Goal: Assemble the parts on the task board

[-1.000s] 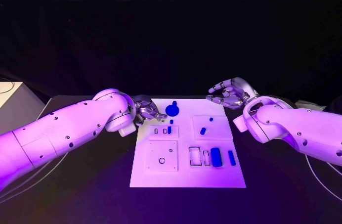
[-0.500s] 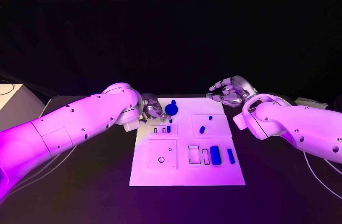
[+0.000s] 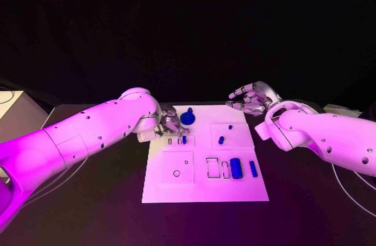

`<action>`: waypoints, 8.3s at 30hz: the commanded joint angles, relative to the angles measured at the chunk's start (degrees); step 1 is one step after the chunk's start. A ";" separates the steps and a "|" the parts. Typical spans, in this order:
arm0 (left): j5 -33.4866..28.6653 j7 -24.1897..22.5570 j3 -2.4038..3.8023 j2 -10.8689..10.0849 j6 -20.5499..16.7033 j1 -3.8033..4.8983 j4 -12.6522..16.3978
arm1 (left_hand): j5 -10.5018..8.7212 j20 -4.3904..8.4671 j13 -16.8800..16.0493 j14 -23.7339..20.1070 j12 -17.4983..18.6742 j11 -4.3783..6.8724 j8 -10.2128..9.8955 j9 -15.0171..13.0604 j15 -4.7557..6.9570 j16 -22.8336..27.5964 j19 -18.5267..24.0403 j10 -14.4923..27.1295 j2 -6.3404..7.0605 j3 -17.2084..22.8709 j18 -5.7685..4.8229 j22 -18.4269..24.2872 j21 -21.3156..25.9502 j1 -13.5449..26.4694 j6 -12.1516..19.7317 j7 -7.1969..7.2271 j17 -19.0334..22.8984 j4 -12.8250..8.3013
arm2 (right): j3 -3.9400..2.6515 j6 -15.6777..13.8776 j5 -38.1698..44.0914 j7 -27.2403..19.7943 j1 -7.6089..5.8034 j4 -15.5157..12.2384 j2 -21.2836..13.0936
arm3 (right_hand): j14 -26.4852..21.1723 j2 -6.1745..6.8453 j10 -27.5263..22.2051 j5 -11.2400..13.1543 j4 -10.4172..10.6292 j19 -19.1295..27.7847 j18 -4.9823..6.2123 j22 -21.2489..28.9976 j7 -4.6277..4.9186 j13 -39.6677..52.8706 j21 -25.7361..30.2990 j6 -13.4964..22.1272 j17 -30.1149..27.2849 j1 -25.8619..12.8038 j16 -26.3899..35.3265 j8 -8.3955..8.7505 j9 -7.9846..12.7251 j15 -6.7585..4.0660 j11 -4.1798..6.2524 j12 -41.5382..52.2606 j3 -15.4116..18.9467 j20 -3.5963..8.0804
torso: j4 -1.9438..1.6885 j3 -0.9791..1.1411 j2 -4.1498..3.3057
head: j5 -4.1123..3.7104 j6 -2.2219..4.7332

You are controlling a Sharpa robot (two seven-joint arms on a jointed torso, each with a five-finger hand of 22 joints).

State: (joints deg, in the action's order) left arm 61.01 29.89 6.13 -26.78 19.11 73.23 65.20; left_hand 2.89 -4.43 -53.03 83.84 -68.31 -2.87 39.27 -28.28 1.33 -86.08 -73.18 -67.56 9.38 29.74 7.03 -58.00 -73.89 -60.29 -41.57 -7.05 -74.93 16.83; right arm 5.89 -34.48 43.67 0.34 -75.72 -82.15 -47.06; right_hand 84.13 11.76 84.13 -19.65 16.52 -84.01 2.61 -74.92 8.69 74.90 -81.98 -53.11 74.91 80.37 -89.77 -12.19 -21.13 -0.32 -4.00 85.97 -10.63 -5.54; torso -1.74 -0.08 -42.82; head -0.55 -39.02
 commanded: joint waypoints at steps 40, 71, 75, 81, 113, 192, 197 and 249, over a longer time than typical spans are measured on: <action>0.14 0.39 0.01 0.75 4.17 0.10 -0.52 | -0.02 0.25 0.71 3.47 0.67 1.10 2.11 -0.89 0.42 -0.14 0.04 -0.09 -0.73 0.97 -0.73 -1.00 -0.71 -0.73 -3.95 1.04 -7.11 -0.39 | -0.03 1.74 0.91 0.48 0.00 0.63 1.05 | 5.87 0.00 1.31 -0.32 -0.06 -2.94 -0.36 -6.45 -0.03 11.11 0.08 0.73 15.09 -0.83 -0.23 -0.14 -0.12 -0.24 0.11 -0.17 -0.49 0.50 | 0.37 -0.75 -0.27 | 0.20 -0.94; -0.28 0.45 0.01 1.05 5.09 0.07 -0.52 | 0.00 0.47 1.58 3.45 1.30 1.42 3.00 -1.68 0.74 -0.06 0.21 0.02 -0.37 2.20 -0.73 -0.93 -0.71 -3.00 -3.47 1.34 -7.03 -0.91 | -0.02 2.02 0.93 0.62 0.03 0.73 1.18 | 5.87 -0.08 1.40 -0.33 -0.06 -2.94 -0.36 -6.46 -0.02 11.18 0.09 0.75 15.09 -0.95 -0.23 -0.25 -0.19 -0.22 0.10 -0.08 -0.62 0.48 | 0.50 -1.02 -0.26 | 0.17 -1.60; -0.28 0.46 0.01 1.05 5.19 0.07 -0.51 | 0.00 0.50 1.63 3.46 1.33 1.46 3.09 -1.76 0.77 -0.07 0.20 -0.01 -0.38 2.47 -0.73 -0.97 -0.73 -3.35 -3.42 1.38 -7.05 -1.00 | -0.01 2.03 0.93 0.61 0.03 0.72 1.19 | 5.87 -0.08 1.40 -0.33 -0.06 -2.94 -0.36 -6.46 -0.02 11.18 0.09 0.75 15.09 -0.95 -0.23 -0.25 -0.19 -0.22 0.10 -0.08 -0.62 0.48 | 0.53 -1.04 -0.25 | 0.16 -1.67; -0.28 0.47 0.01 1.15 5.08 0.06 -0.57 | 0.00 0.65 1.71 3.49 1.43 1.67 3.46 -2.12 0.96 -0.06 0.18 -0.21 -0.47 4.27 -0.75 -1.08 -0.82 -5.27 -3.18 1.58 -7.09 -1.80 | -0.01 2.06 0.93 0.61 0.03 0.72 1.21 | 5.87 -0.08 1.40 -0.33 -0.06 -2.94 -0.36 -6.46 -0.02 11.18 0.09 0.75 15.09 -0.95 -0.23 -0.25 -0.19 -0.22 0.10 -0.08 -0.62 0.48 | 0.52 -1.07 -0.28 | 0.12 -1.78; -4.77 0.16 0.03 0.46 2.54 0.03 0.10 | 17.96 1.19 2.11 3.76 2.18 2.49 8.49 -6.86 1.74 -0.27 0.01 -1.20 0.99 17.43 -0.88 -2.15 -1.71 -6.55 -2.23 2.31 -7.84 -12.59 | 0.00 2.41 0.93 0.73 0.08 0.97 1.31 | 5.87 -0.07 1.44 -0.25 -0.12 -2.98 -0.39 -6.55 0.01 11.21 0.01 0.96 15.09 -1.14 -0.23 -0.39 -0.29 -0.19 0.08 -0.05 -0.87 0.45 | 0.55 -1.08 -0.16 | 0.09 -1.89; -1.48 0.21 -4.90 -3.20 -7.70 0.01 4.40 | 30.88 2.17 -1.30 4.58 0.32 3.61 8.13 -8.80 2.83 -1.13 -2.40 -5.53 1.75 19.48 -1.55 -6.09 -4.36 -4.53 -6.35 3.32 -9.73 -17.35 | 0.03 1.99 1.47 0.53 0.19 1.44 0.69 | 5.87 -0.02 1.34 -0.26 -0.13 -2.95 -0.36 -6.45 0.07 11.12 0.13 1.32 15.09 -1.33 -0.23 -0.40 -0.33 -0.16 0.03 -0.13 -1.05 0.42 | 0.03 -1.11 0.45 | 0.86 -3.36; -1.35 0.24 -4.90 -3.31 -7.29 0.01 4.45 | 30.88 2.17 -1.30 4.58 0.32 3.61 8.13 -8.80 2.83 -1.13 -2.40 -5.53 1.75 19.48 -1.55 -6.09 -4.36 -4.53 -6.35 3.32 -9.73 -17.35 | 0.03 2.01 1.47 0.55 0.19 1.43 0.66 | 5.87 -0.02 1.34 -0.26 -0.13 -2.95 -0.36 -6.45 0.07 11.12 0.13 1.32 15.09 -1.33 -0.23 -0.40 -0.33 -0.16 0.03 -0.13 -1.05 0.42 | 0.03 -1.12 0.44 | 0.88 -3.46; -1.52 0.42 -4.86 -2.50 -4.95 0.00 3.70 | 30.16 2.28 -2.34 4.91 -0.27 3.94 7.94 -9.59 2.98 -1.66 -2.61 -7.06 1.33 17.00 -1.69 -6.62 -4.54 -3.40 -7.02 3.77 -10.76 -16.97 | 0.03 2.06 1.53 0.60 0.19 1.31 0.62 | 5.87 -0.02 1.34 -0.26 -0.13 -2.95 -0.36 -6.45 0.07 11.12 0.13 1.32 15.09 -1.33 -0.23 -0.40 -0.33 -0.16 0.03 -0.13 -1.05 0.42 | 0.02 -1.13 0.43 | 0.83 -4.15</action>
State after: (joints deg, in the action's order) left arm 59.43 30.34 1.35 -29.50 12.13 73.35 68.80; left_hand 33.27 -2.26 -55.32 84.07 -68.35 0.87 47.06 -34.84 3.99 -87.35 -75.35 -74.12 10.89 39.22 6.16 -64.57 -78.27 -63.91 -46.22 -5.31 -74.91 7.79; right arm 5.95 -32.73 44.70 1.22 -75.55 -80.73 -46.42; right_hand 84.14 11.76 84.13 -19.64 16.37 -84.00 2.61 -74.94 8.82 74.90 -81.98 -52.17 74.91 79.47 -89.77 -12.40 -21.38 -0.32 -4.01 85.97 -11.42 -5.55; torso -1.68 -1.20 -42.40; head 0.29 -43.09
